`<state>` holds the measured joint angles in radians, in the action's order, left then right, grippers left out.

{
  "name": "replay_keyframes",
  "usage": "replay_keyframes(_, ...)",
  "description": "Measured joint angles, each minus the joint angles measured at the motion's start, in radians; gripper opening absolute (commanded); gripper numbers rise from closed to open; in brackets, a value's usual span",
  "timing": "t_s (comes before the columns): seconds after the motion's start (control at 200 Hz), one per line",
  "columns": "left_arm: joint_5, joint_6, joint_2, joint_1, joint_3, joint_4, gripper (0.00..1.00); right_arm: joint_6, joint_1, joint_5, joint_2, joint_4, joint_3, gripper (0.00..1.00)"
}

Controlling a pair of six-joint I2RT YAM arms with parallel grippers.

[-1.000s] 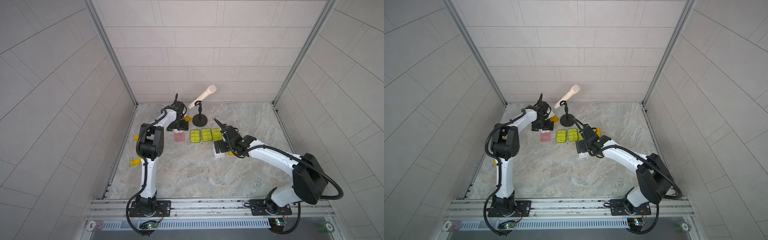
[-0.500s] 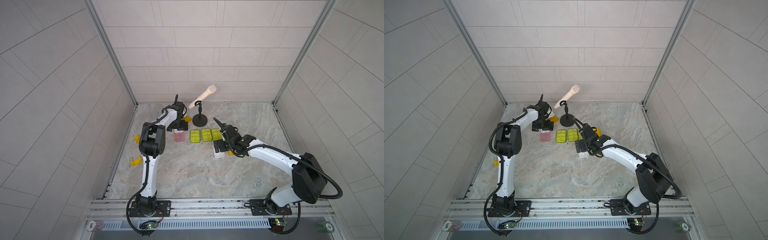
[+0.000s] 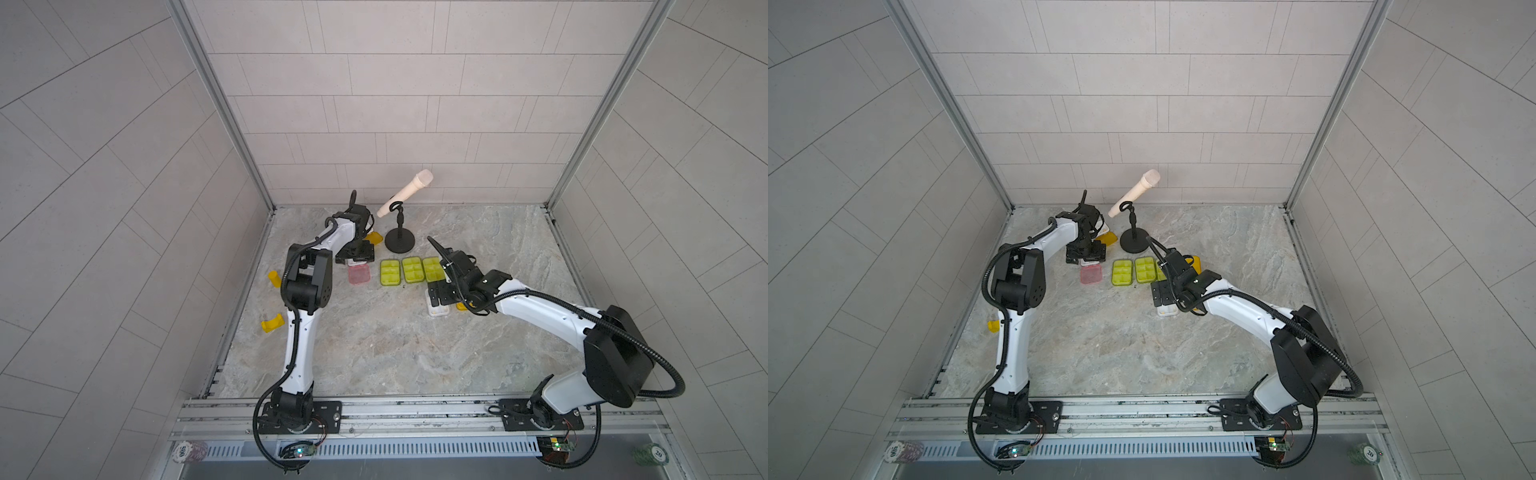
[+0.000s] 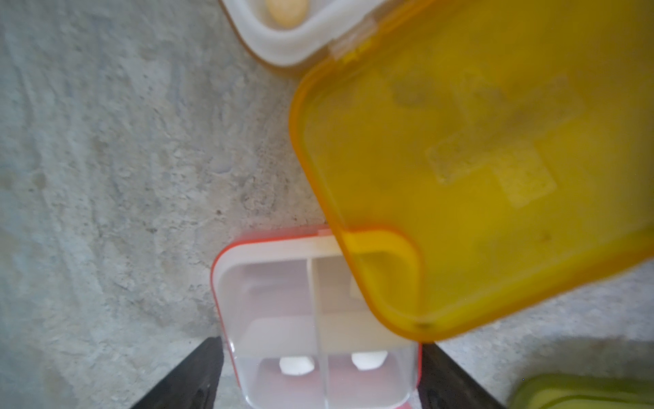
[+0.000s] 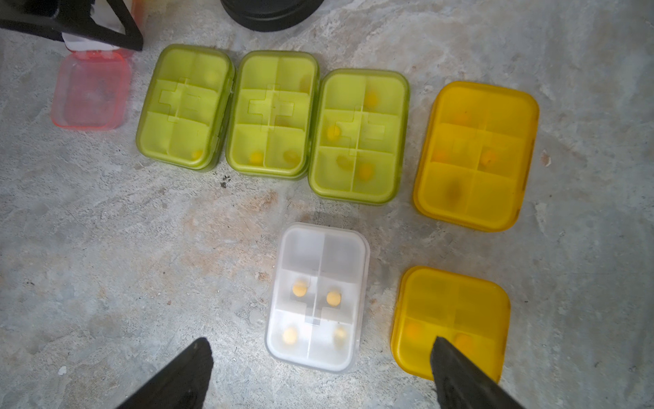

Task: Close pillboxes
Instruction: Pick up the pillbox at the center of the board.

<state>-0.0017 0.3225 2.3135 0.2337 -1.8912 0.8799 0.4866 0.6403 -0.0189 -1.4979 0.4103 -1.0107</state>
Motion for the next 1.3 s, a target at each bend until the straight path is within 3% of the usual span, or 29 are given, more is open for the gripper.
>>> replay_keyframes(0.5, -0.003, 0.035, -0.087, -0.002, 0.163, -0.132, 0.76, 0.008, 0.0, 0.012, 0.052, 0.001, 0.016, 0.93)
replay_keyframes(0.861, -0.011, 0.055, -0.136, -0.002, 0.245, -0.173, 0.75, 0.02, 0.0, 0.022, 0.083, -0.001, 0.057, 0.91)
replay_keyframes(1.081, -0.026, 0.102, -0.248, -0.002, 0.396, -0.194, 0.75, 0.023, 0.001, 0.033, 0.084, -0.004, 0.06, 0.91)
replay_keyframes(1.301, -0.034, 0.173, -0.458, 0.008, 0.634, -0.244, 0.75, 0.023, 0.008, 0.043, 0.084, -0.018, 0.06, 0.9)
